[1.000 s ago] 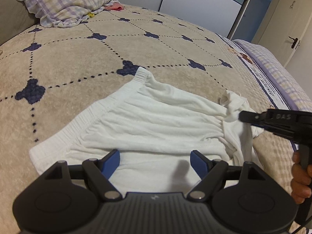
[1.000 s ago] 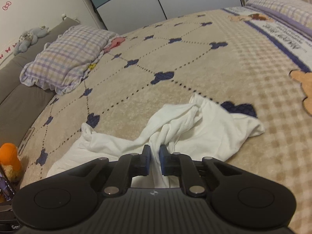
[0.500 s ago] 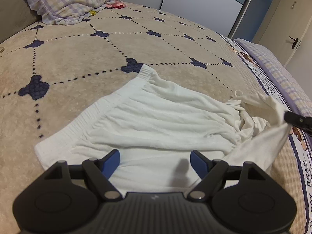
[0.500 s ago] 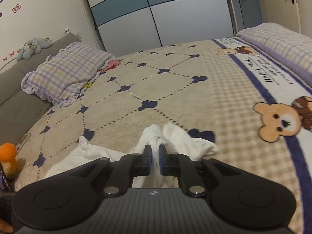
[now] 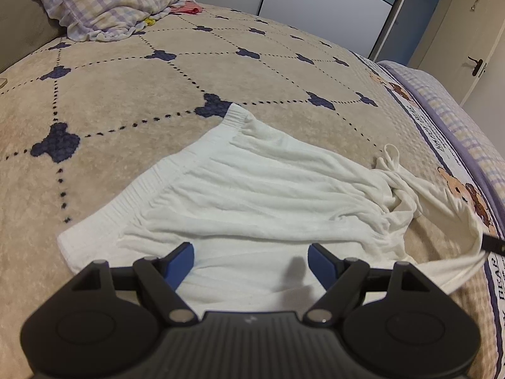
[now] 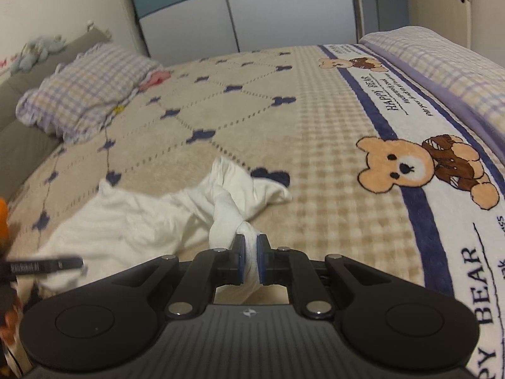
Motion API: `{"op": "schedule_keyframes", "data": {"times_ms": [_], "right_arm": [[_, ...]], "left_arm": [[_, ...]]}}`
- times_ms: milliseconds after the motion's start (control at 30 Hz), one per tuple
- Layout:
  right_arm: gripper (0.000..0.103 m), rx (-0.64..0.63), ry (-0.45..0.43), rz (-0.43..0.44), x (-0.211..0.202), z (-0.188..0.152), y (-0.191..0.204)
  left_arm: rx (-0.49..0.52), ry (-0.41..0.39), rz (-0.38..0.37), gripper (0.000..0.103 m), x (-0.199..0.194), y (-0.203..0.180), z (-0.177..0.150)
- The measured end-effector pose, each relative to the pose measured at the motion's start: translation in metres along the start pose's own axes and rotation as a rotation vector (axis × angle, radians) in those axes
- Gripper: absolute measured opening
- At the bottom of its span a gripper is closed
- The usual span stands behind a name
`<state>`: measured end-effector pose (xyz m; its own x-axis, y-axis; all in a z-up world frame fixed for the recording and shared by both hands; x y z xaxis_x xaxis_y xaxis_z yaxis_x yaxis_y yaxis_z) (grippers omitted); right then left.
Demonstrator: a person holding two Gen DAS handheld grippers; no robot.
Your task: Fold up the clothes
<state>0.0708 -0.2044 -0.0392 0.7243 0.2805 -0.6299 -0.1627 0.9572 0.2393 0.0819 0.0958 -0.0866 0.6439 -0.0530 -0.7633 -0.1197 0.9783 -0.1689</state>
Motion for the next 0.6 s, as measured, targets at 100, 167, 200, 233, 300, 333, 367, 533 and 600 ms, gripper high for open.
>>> {"op": "schedule_keyframes", "data": {"times_ms": [100,167,200,233,300,333,367,533,600], "right_arm": [[0.009,-0.041,0.057,-0.002,0.003,-0.014,0.003],[0.009,-0.057,0.100,-0.005,0.007,-0.024,0.002],[0.009,-0.065,0.121,-0.007,0.010,-0.029,0.001],[0.009,-0.072,0.143,-0.010,0.012,-0.033,0.000],[0.010,-0.081,0.177,-0.013,0.017,-0.042,-0.002],[0.011,-0.072,0.182,-0.007,0.019,-0.043,-0.003],[0.011,-0.059,0.185,0.002,0.021,-0.043,-0.005],[0.026,-0.012,0.170,0.017,0.020,-0.034,-0.010],[0.030,-0.010,0.152,0.016,0.021,-0.027,-0.010]], "left_arm": [[0.001,0.001,0.000,0.081,0.000,0.000,0.000],[0.004,0.001,0.000,0.081,0.001,0.000,0.000],[0.005,0.002,0.001,0.081,0.001,0.000,0.000],[0.005,0.002,0.001,0.081,0.001,0.000,0.000],[0.003,0.001,0.001,0.081,0.001,0.000,0.001],[0.000,-0.002,0.000,0.081,0.001,0.000,0.001],[-0.005,-0.006,-0.001,0.081,0.000,0.000,0.002],[-0.020,-0.032,-0.008,0.081,-0.003,0.001,0.008],[-0.024,-0.045,-0.009,0.081,-0.004,0.001,0.013]]}}
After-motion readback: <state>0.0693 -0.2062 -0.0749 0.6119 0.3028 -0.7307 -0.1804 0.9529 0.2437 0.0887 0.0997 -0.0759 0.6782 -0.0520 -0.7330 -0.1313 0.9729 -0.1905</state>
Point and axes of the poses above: each gripper's, at about its wrist camera, not at the fingertips, and x roughly the way its jaws point, y to its left, z to its top, the point moved 8 cm from there along x, roughly the way its jaws point, and after that the axes turned 6 degrees about z, right-handed, at the moved point
